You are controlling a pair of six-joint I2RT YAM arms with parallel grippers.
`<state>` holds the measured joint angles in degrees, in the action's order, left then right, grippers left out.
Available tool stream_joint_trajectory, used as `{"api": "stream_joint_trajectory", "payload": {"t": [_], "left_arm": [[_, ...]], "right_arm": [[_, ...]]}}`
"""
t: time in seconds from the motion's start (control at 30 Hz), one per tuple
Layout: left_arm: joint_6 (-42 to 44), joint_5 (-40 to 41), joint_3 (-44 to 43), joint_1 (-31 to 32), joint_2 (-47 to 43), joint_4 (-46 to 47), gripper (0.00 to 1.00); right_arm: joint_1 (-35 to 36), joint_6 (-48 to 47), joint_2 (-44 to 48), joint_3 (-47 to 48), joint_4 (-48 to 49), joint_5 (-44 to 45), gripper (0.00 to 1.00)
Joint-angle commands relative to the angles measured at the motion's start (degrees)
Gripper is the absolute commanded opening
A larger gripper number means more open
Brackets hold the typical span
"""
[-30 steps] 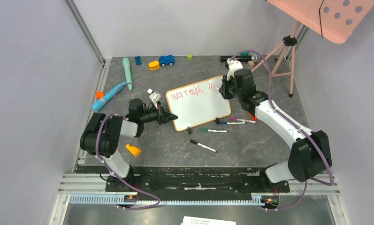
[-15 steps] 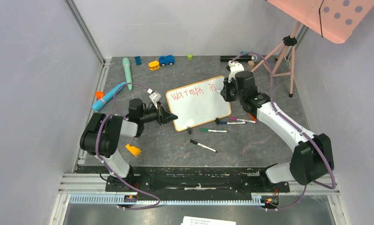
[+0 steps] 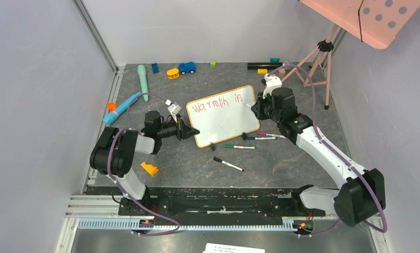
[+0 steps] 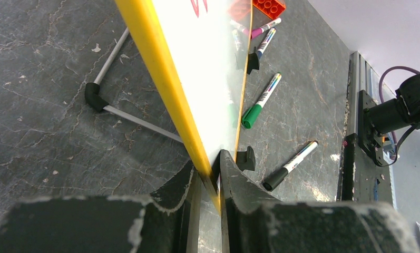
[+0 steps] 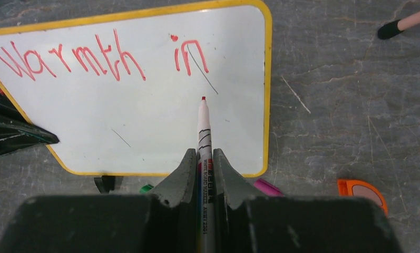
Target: Write a sentence on the whiteboard
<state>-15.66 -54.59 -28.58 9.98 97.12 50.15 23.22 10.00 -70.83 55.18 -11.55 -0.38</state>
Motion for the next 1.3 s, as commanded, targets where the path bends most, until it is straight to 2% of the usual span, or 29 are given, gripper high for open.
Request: {"api": "stream_joint_trajectory", "payload": {"t": [0.0, 0.27, 0.6, 1.0, 1.27], "left_arm": [[3.7, 2.62, -0.91, -0.31, -0.14, -0.14, 0.02], [3.75, 1.93, -0.65, -0.31, -0.02, 0.65, 0.02], [3.36, 3.52, -0.97, -0.3, 0.24, 0.08, 0.02], [3.09, 4.09, -0.73, -0.31, 0.23, 0.31, 0.02], [3.09, 4.7, -0.28, -0.31, -0.12, 0.8, 0.02]], "right_arm": [[-0.11, 1.18, 3.22, -2.1, 4.07, -1.29, 0.0], [1.52, 0.92, 2.67, -1.23, 3.64, -1.34, 0.0], [12.2, 0.54, -0.13, 0.93, 4.58, 7.15, 0.0], [21.59, 0.19, -7.58, 7.2, 7.3, 10.89, 0.0], [22.06, 0.97, -5.88, 4.16, 9.19, 14.42, 0.0]]}}
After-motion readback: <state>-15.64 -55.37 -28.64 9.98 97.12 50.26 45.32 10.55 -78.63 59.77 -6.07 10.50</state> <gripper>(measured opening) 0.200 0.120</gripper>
